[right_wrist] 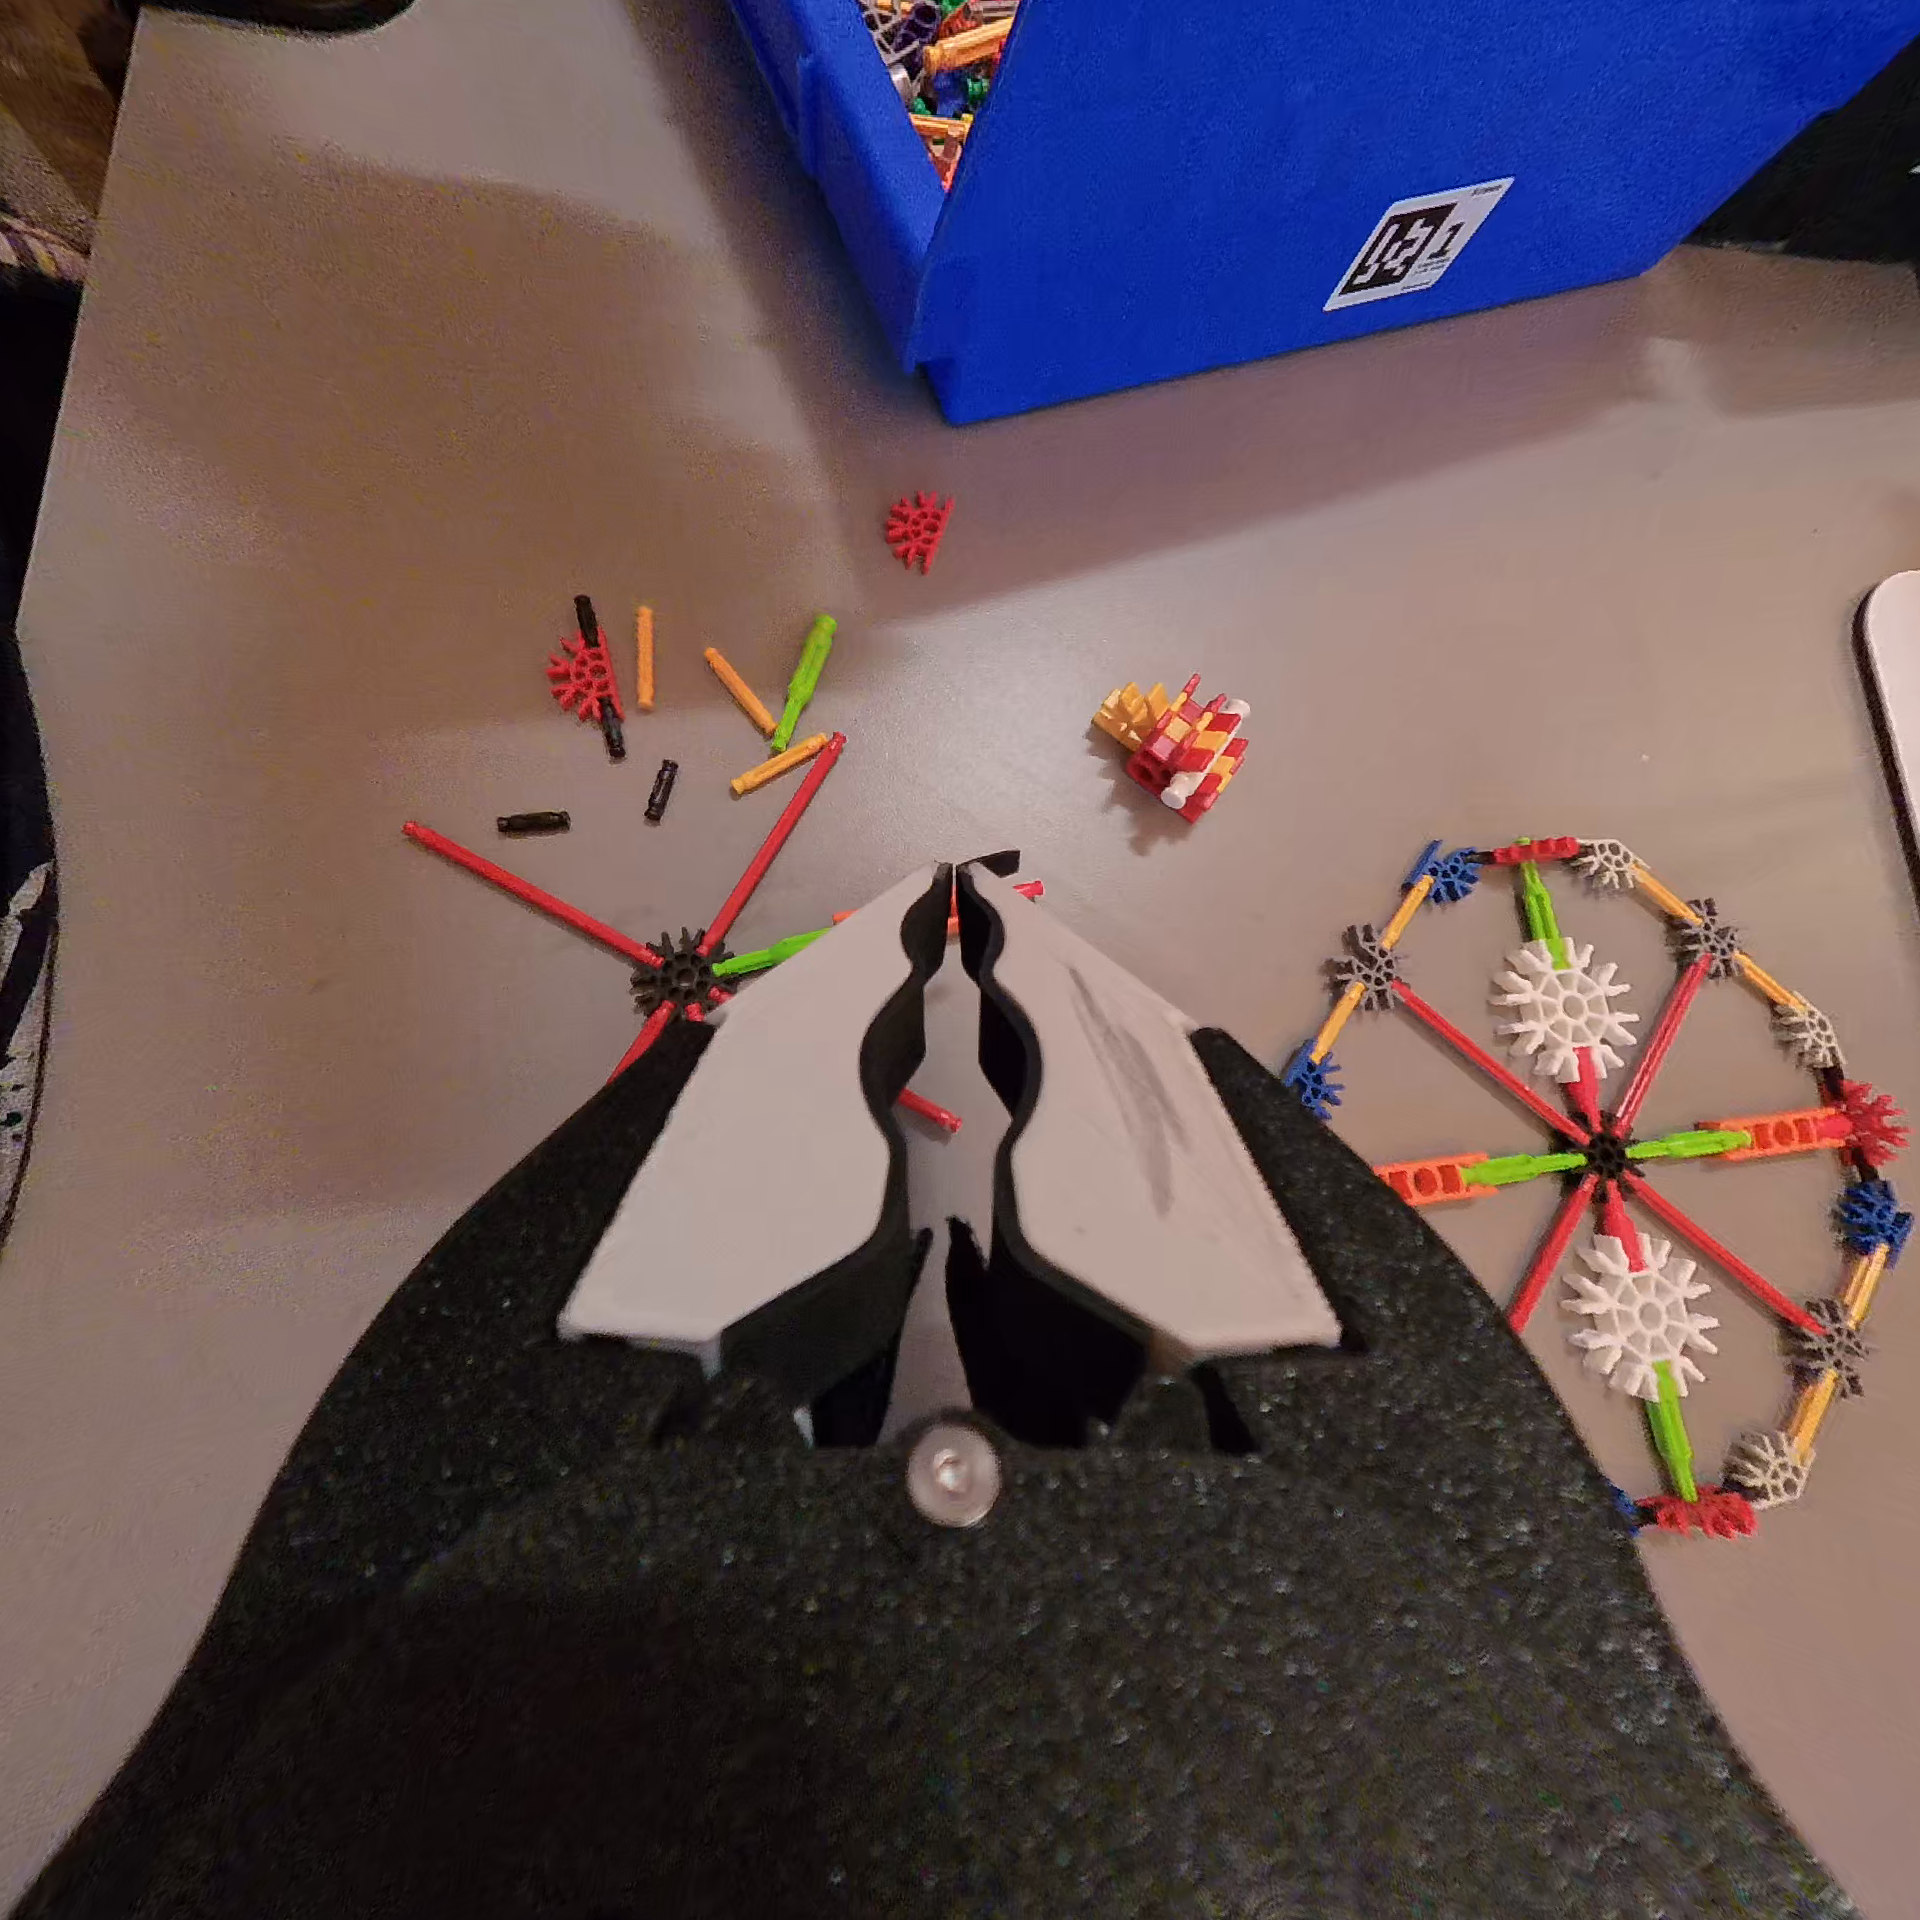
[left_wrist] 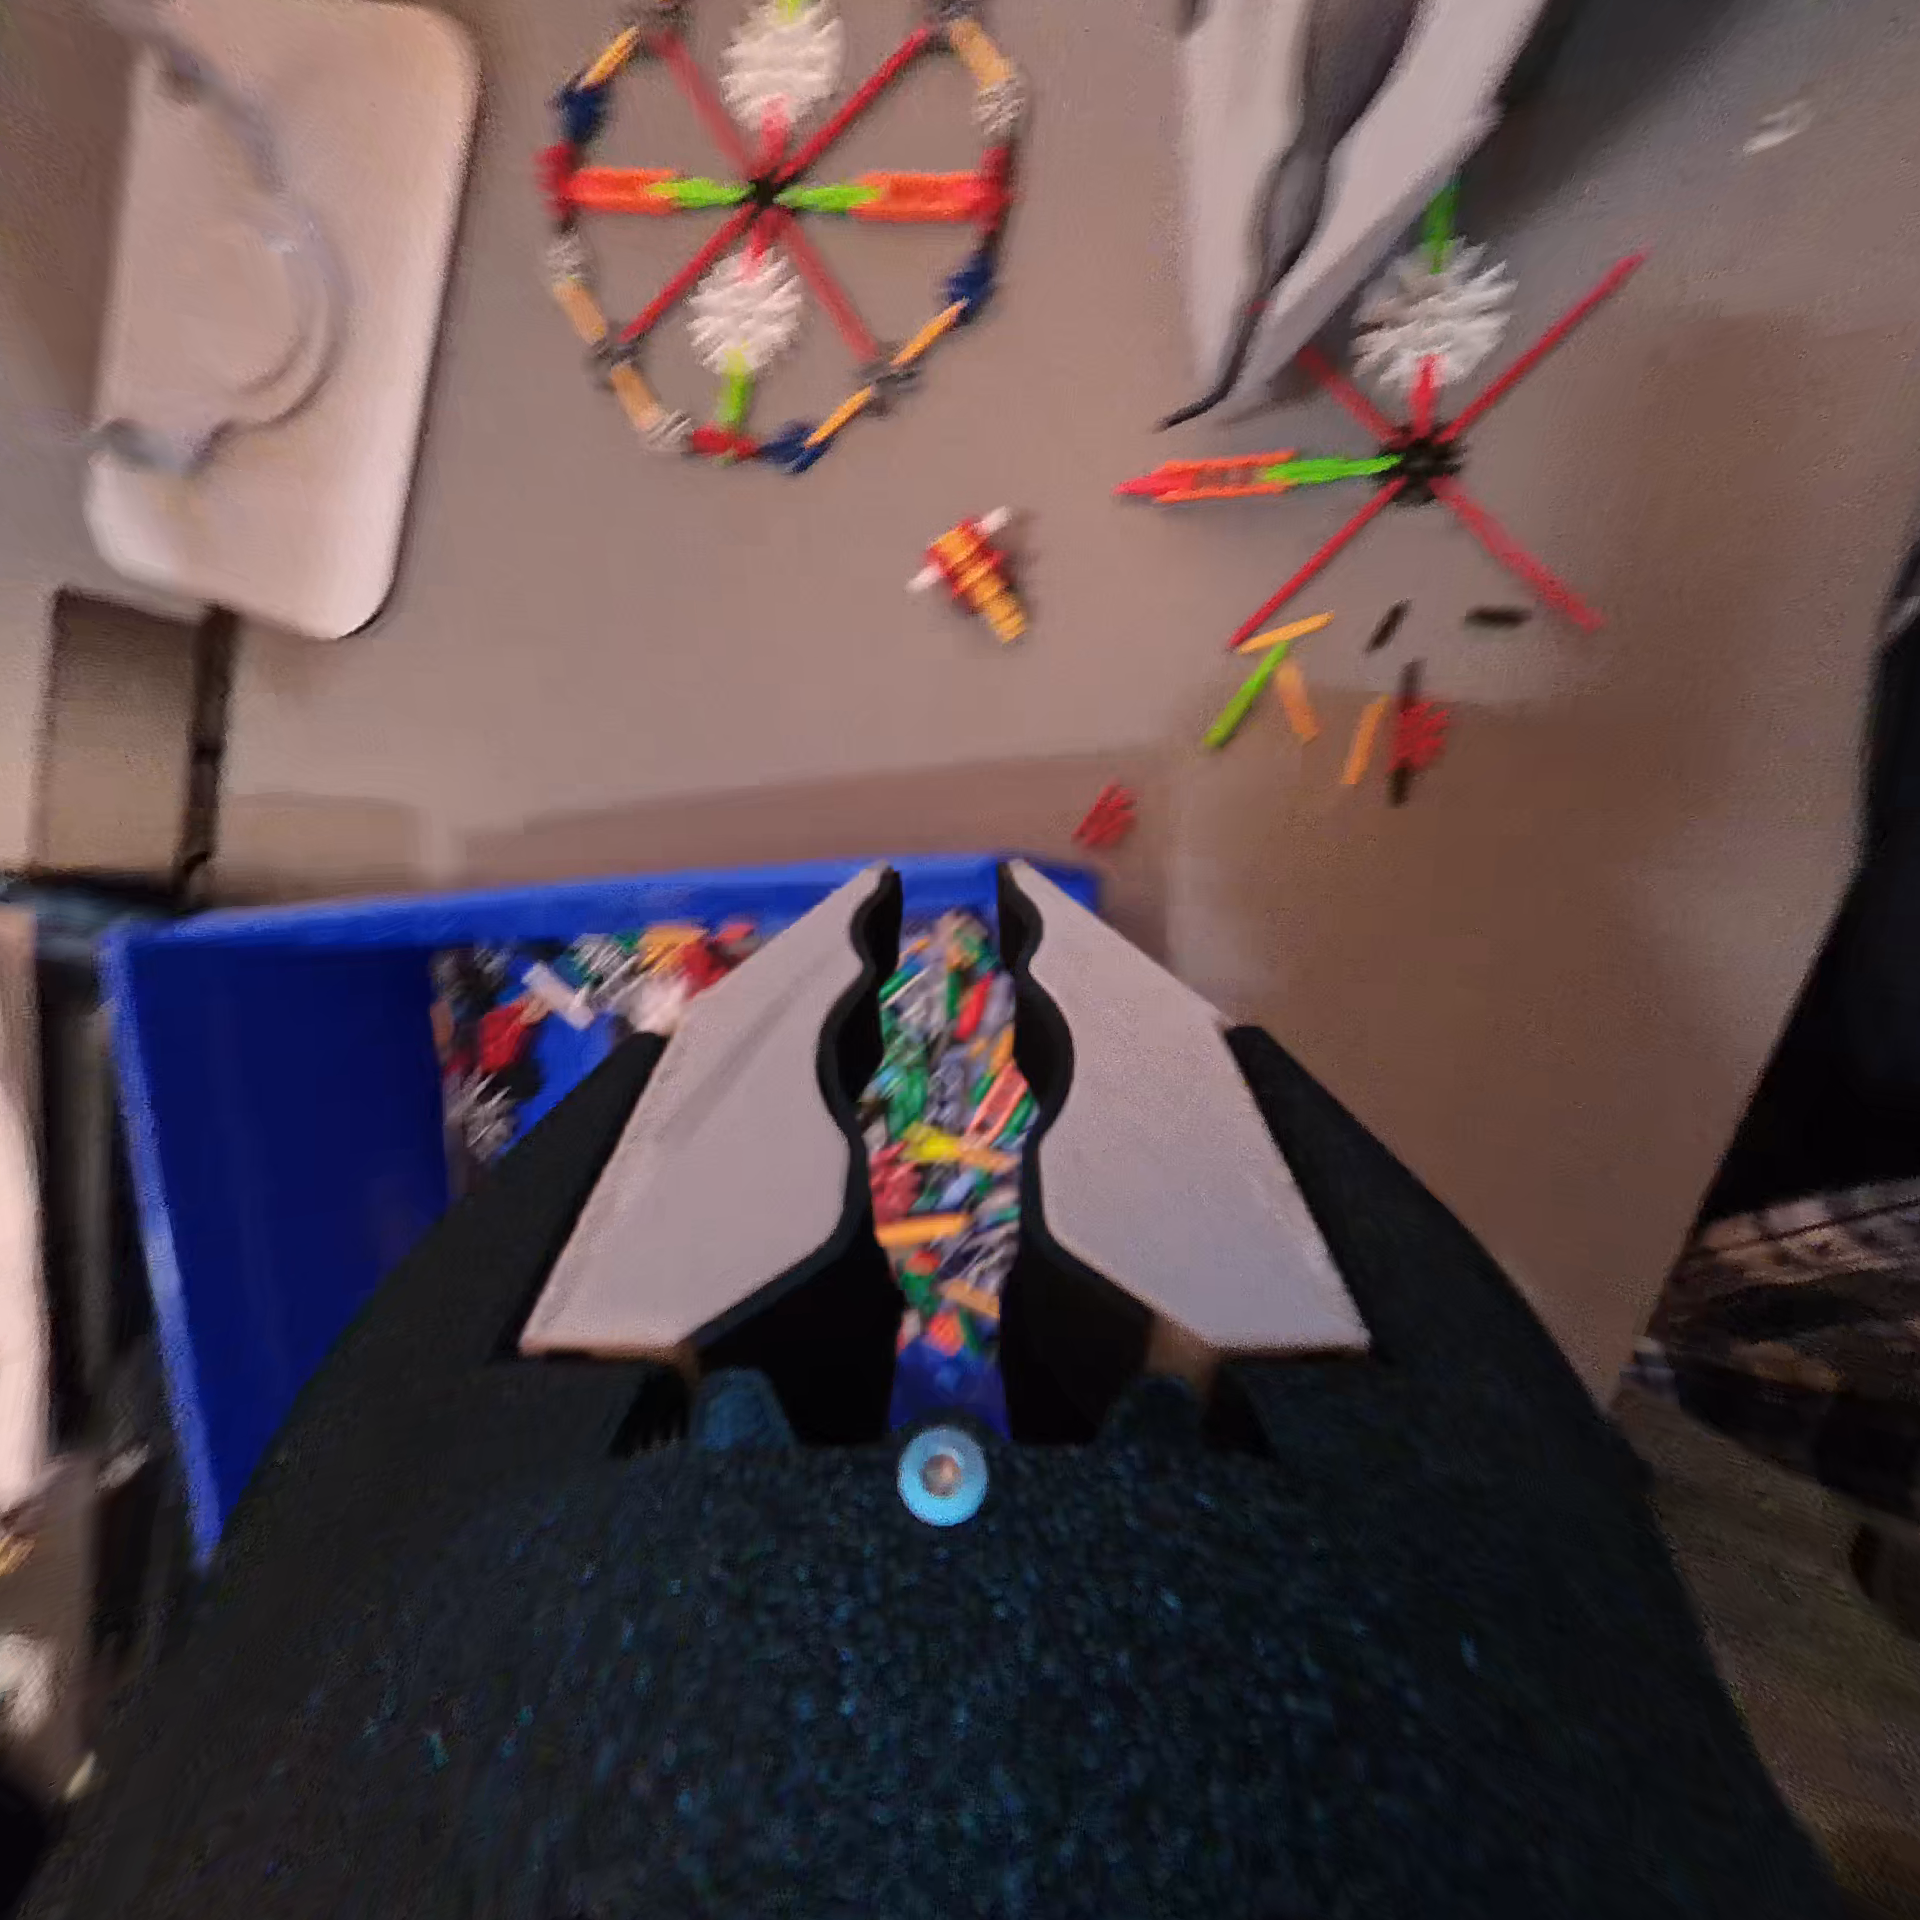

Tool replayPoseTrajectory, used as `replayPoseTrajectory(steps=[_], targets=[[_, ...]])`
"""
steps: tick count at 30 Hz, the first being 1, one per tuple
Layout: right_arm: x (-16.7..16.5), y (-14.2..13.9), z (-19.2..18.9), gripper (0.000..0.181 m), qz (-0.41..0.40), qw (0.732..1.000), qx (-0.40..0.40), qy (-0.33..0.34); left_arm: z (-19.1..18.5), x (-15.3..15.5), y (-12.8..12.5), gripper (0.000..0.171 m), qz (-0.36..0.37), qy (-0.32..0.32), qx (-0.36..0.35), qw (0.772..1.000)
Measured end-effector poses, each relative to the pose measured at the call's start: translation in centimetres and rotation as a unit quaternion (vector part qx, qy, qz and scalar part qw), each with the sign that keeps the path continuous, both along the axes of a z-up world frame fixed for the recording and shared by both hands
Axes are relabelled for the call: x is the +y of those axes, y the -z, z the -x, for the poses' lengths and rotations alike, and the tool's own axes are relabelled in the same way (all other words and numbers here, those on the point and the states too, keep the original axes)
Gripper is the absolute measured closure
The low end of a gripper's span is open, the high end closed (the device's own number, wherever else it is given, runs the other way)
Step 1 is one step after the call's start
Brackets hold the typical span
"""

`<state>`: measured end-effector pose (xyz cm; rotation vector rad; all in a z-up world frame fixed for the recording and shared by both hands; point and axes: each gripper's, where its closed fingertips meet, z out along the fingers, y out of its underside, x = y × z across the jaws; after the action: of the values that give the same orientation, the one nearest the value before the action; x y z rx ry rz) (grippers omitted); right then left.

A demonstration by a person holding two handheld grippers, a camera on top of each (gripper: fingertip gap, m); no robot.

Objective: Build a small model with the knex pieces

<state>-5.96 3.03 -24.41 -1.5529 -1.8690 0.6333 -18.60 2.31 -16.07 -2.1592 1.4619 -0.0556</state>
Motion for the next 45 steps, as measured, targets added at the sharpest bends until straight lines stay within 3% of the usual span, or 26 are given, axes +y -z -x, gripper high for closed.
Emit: replayPoseTrajectory(steps=[3,6,11,14,17,20,23,25,31,36,40,45], targets=[[0.0,0.1,0.0,0.181,0.001,1.000,-0.001,0.000,5.1,2.6,-1.1,0.156,-0.008,-0.054,0.025,0.998],[0.0,0.3,0.0,0.181,0.002,1.000,-0.003,0.001,8.1,5.0,0.0,0.155,0.005,-0.094,0.018,0.995],[0.1,0.6,0.0,0.181,0.006,1.000,-0.007,0.001,10.0,7.6,5.5,0.140,0.047,-0.116,0.042,0.991],[0.1,0.6,0.0,0.181,0.008,1.000,-0.008,0.001,10.5,8.6,8.4,0.121,0.072,-0.132,0.050,0.987],[0.1,0.5,-0.1,0.181,0.007,1.000,-0.006,0.002,11.0,8.9,10.5,0.121,0.104,-0.148,0.053,0.982],[0.1,0.3,-0.1,0.181,0.007,1.000,-0.003,0.002,10.7,9.0,11.3,0.133,0.126,-0.150,0.026,0.980],[0.0,0.3,-0.1,0.181,0.007,1.000,-0.003,0.000,10.4,9.6,10.9,0.154,0.118,-0.158,-0.006,0.980],[-0.1,0.3,0.0,0.181,0.007,1.000,-0.003,-0.001,10.3,9.6,10.4,0.159,0.113,-0.154,-0.013,0.981],[-0.2,0.3,0.0,0.181,0.007,1.000,-0.004,-0.003,10.8,9.1,9.5,0.164,0.101,-0.151,-0.008,0.983],[0.0,0.1,-0.1,0.181,0.006,1.000,-0.001,0.000,10.4,8.6,5.6,0.166,0.056,-0.151,-0.036,0.986],[-0.1,0.2,-0.1,0.181,0.005,1.000,-0.002,-0.001,8.3,6.5,1.7,0.166,0.014,-0.127,-0.052,0.990],[0.1,0.0,-0.2,0.181,0.005,1.000,0.000,0.003,2.2,0.3,-0.7,0.166,-0.005,-0.030,-0.058,0.998]])
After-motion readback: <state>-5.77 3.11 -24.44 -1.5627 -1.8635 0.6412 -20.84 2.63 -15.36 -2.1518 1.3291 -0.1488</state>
